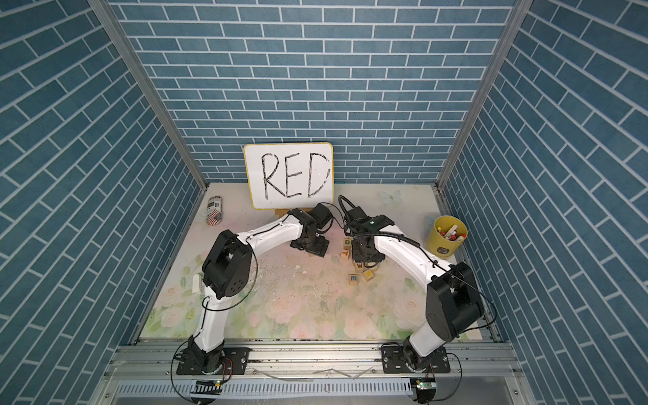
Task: Assemble the uppercase word "red" with letter blocks
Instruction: Pick up the letter block from the center of the board.
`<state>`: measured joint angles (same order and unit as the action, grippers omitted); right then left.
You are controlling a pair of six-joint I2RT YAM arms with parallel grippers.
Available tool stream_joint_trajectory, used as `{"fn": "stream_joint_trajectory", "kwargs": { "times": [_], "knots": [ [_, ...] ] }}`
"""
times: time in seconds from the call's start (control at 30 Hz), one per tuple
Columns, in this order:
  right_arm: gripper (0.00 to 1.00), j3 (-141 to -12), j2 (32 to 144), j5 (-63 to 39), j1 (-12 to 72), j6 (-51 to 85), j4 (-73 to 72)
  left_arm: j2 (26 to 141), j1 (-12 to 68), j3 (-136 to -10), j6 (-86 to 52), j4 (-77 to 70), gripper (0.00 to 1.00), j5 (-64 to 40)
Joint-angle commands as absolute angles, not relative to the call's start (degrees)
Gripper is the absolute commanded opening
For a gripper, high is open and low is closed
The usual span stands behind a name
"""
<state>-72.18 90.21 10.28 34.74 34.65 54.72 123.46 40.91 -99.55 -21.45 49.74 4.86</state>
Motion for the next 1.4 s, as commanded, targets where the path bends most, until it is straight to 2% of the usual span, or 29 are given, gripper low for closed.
{"fn": "stream_joint_trajectory", "kwargs": {
  "times": [0.0, 0.63, 0.93, 1.0, 1.37],
  "knots": [
    [0.44, -72.1, 91.1, 10.2, 34.5, 35.1, 54.7, 124.8, 40.9, -99.9, -22.0, 51.2, 0.89, 5.1],
    [0.42, -73.1, 93.5, 9.5, 34.1, 34.5, 54.4, 127.4, 36.3, -102.2, -21.2, 51.8, 0.78, 0.1],
    [0.42, -73.8, 94.2, 9.1, 34.1, 34.3, 54.2, 127.6, 36.4, -101.6, -20.1, 51.6, 0.64, 0.2],
    [0.42, -73.7, 94.2, 9.1, 34.1, 34.2, 54.2, 127.4, 36.4, -101.3, -19.3, 51.6, 0.58, 0.5],
    [0.42, -73.6, 93.7, 9.1, 34.1, 34.4, 54.0, 127.3, 36.8, -100.3, -17.7, 51.6, 0.56, 2.3]
  ]
}}
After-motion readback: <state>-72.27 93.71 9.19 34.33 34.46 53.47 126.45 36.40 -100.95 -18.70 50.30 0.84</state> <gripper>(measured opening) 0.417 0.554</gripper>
